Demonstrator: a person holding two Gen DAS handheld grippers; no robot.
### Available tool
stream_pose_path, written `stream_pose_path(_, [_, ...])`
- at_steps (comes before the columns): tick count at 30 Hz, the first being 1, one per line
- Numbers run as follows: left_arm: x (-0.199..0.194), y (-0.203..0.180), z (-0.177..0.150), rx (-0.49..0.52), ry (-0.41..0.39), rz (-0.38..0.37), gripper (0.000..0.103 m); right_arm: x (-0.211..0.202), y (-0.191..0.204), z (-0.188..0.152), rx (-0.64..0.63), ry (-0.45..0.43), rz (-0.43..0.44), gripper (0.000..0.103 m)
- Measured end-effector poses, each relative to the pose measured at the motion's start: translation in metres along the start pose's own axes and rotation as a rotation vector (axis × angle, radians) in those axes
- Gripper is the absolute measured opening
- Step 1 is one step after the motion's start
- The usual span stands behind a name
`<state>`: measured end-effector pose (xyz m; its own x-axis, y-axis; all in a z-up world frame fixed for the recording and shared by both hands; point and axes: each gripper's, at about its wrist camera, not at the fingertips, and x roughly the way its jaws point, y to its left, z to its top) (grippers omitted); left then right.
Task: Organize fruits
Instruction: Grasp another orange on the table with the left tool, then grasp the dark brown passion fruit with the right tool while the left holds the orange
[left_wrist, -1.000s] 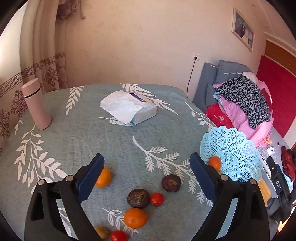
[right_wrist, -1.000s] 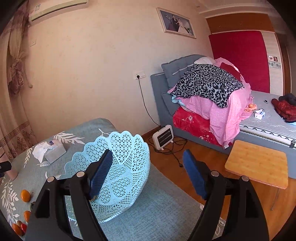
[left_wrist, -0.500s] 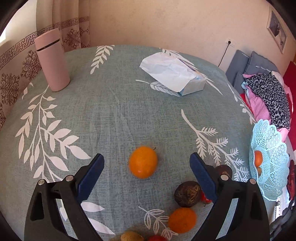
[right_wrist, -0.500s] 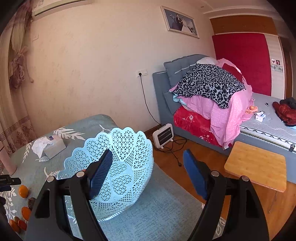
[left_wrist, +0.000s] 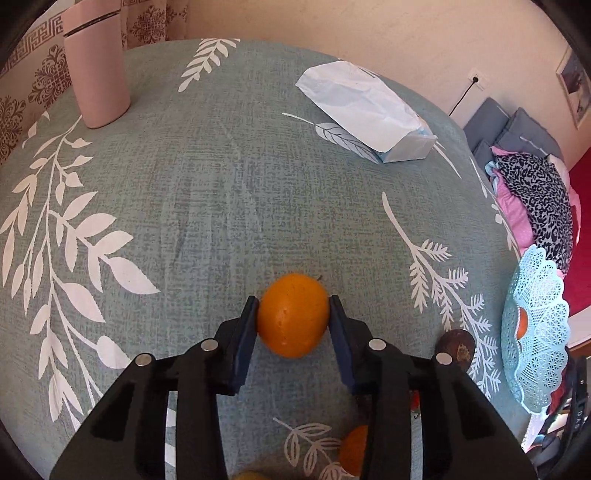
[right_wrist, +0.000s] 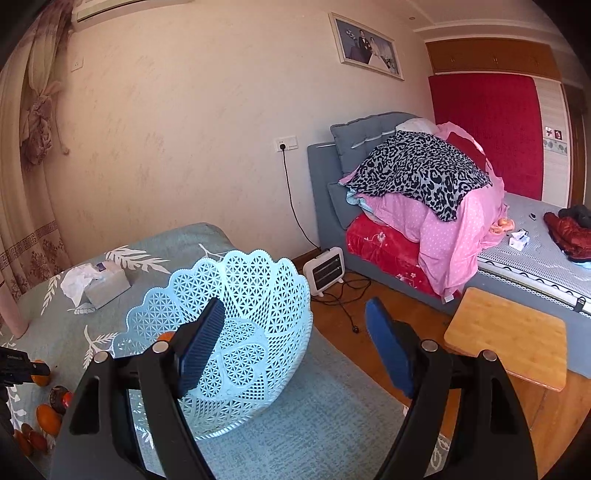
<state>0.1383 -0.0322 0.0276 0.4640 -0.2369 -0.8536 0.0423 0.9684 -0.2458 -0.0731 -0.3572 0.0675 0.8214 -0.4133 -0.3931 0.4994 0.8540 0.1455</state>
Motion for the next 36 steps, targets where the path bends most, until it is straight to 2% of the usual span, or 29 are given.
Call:
stream_pose_path(6, [-0.019, 0.0, -0.015, 0.039, -0.058, -0.003, 0.038, -0.003, 0.01, -0.002, -0.051, -0.017, -0.016, 0.08])
stream_pose_path(9, [-0.031, 0.005, -0.021, 0.045, -0.089, -0.004, 0.038, -0.002, 0.018, -0.001, -0.078, 0.002, 0.006, 0.08])
stream_pose_path(13, [-0.051, 0.013, -0.028, 0.053, -0.155, 0.023, 0.038, -0.002, 0.037, -0.002, -0.094, 0.094, 0.137, 0.08])
stream_pose_path(21, [-0.081, 0.024, -0.041, 0.063, -0.26, 0.052, 0.038, -0.024, 0.117, -0.013, -0.235, 0.208, 0.443, 0.08])
stream_pose_path(26, [-0.092, 0.032, -0.045, 0.058, -0.29, 0.045, 0.038, -0.032, 0.159, -0.027, -0.356, 0.253, 0.552, 0.079])
stream_pose_path(31, [-0.097, 0.044, -0.049, 0.033, -0.3, 0.038, 0.038, -0.011, 0.178, -0.047, -0.329, 0.434, 0.636, 0.049])
stream_pose_path(36, [-0.099, 0.053, -0.052, 0.012, -0.306, 0.032, 0.038, 0.014, 0.191, -0.06, -0.351, 0.491, 0.552, 0.046])
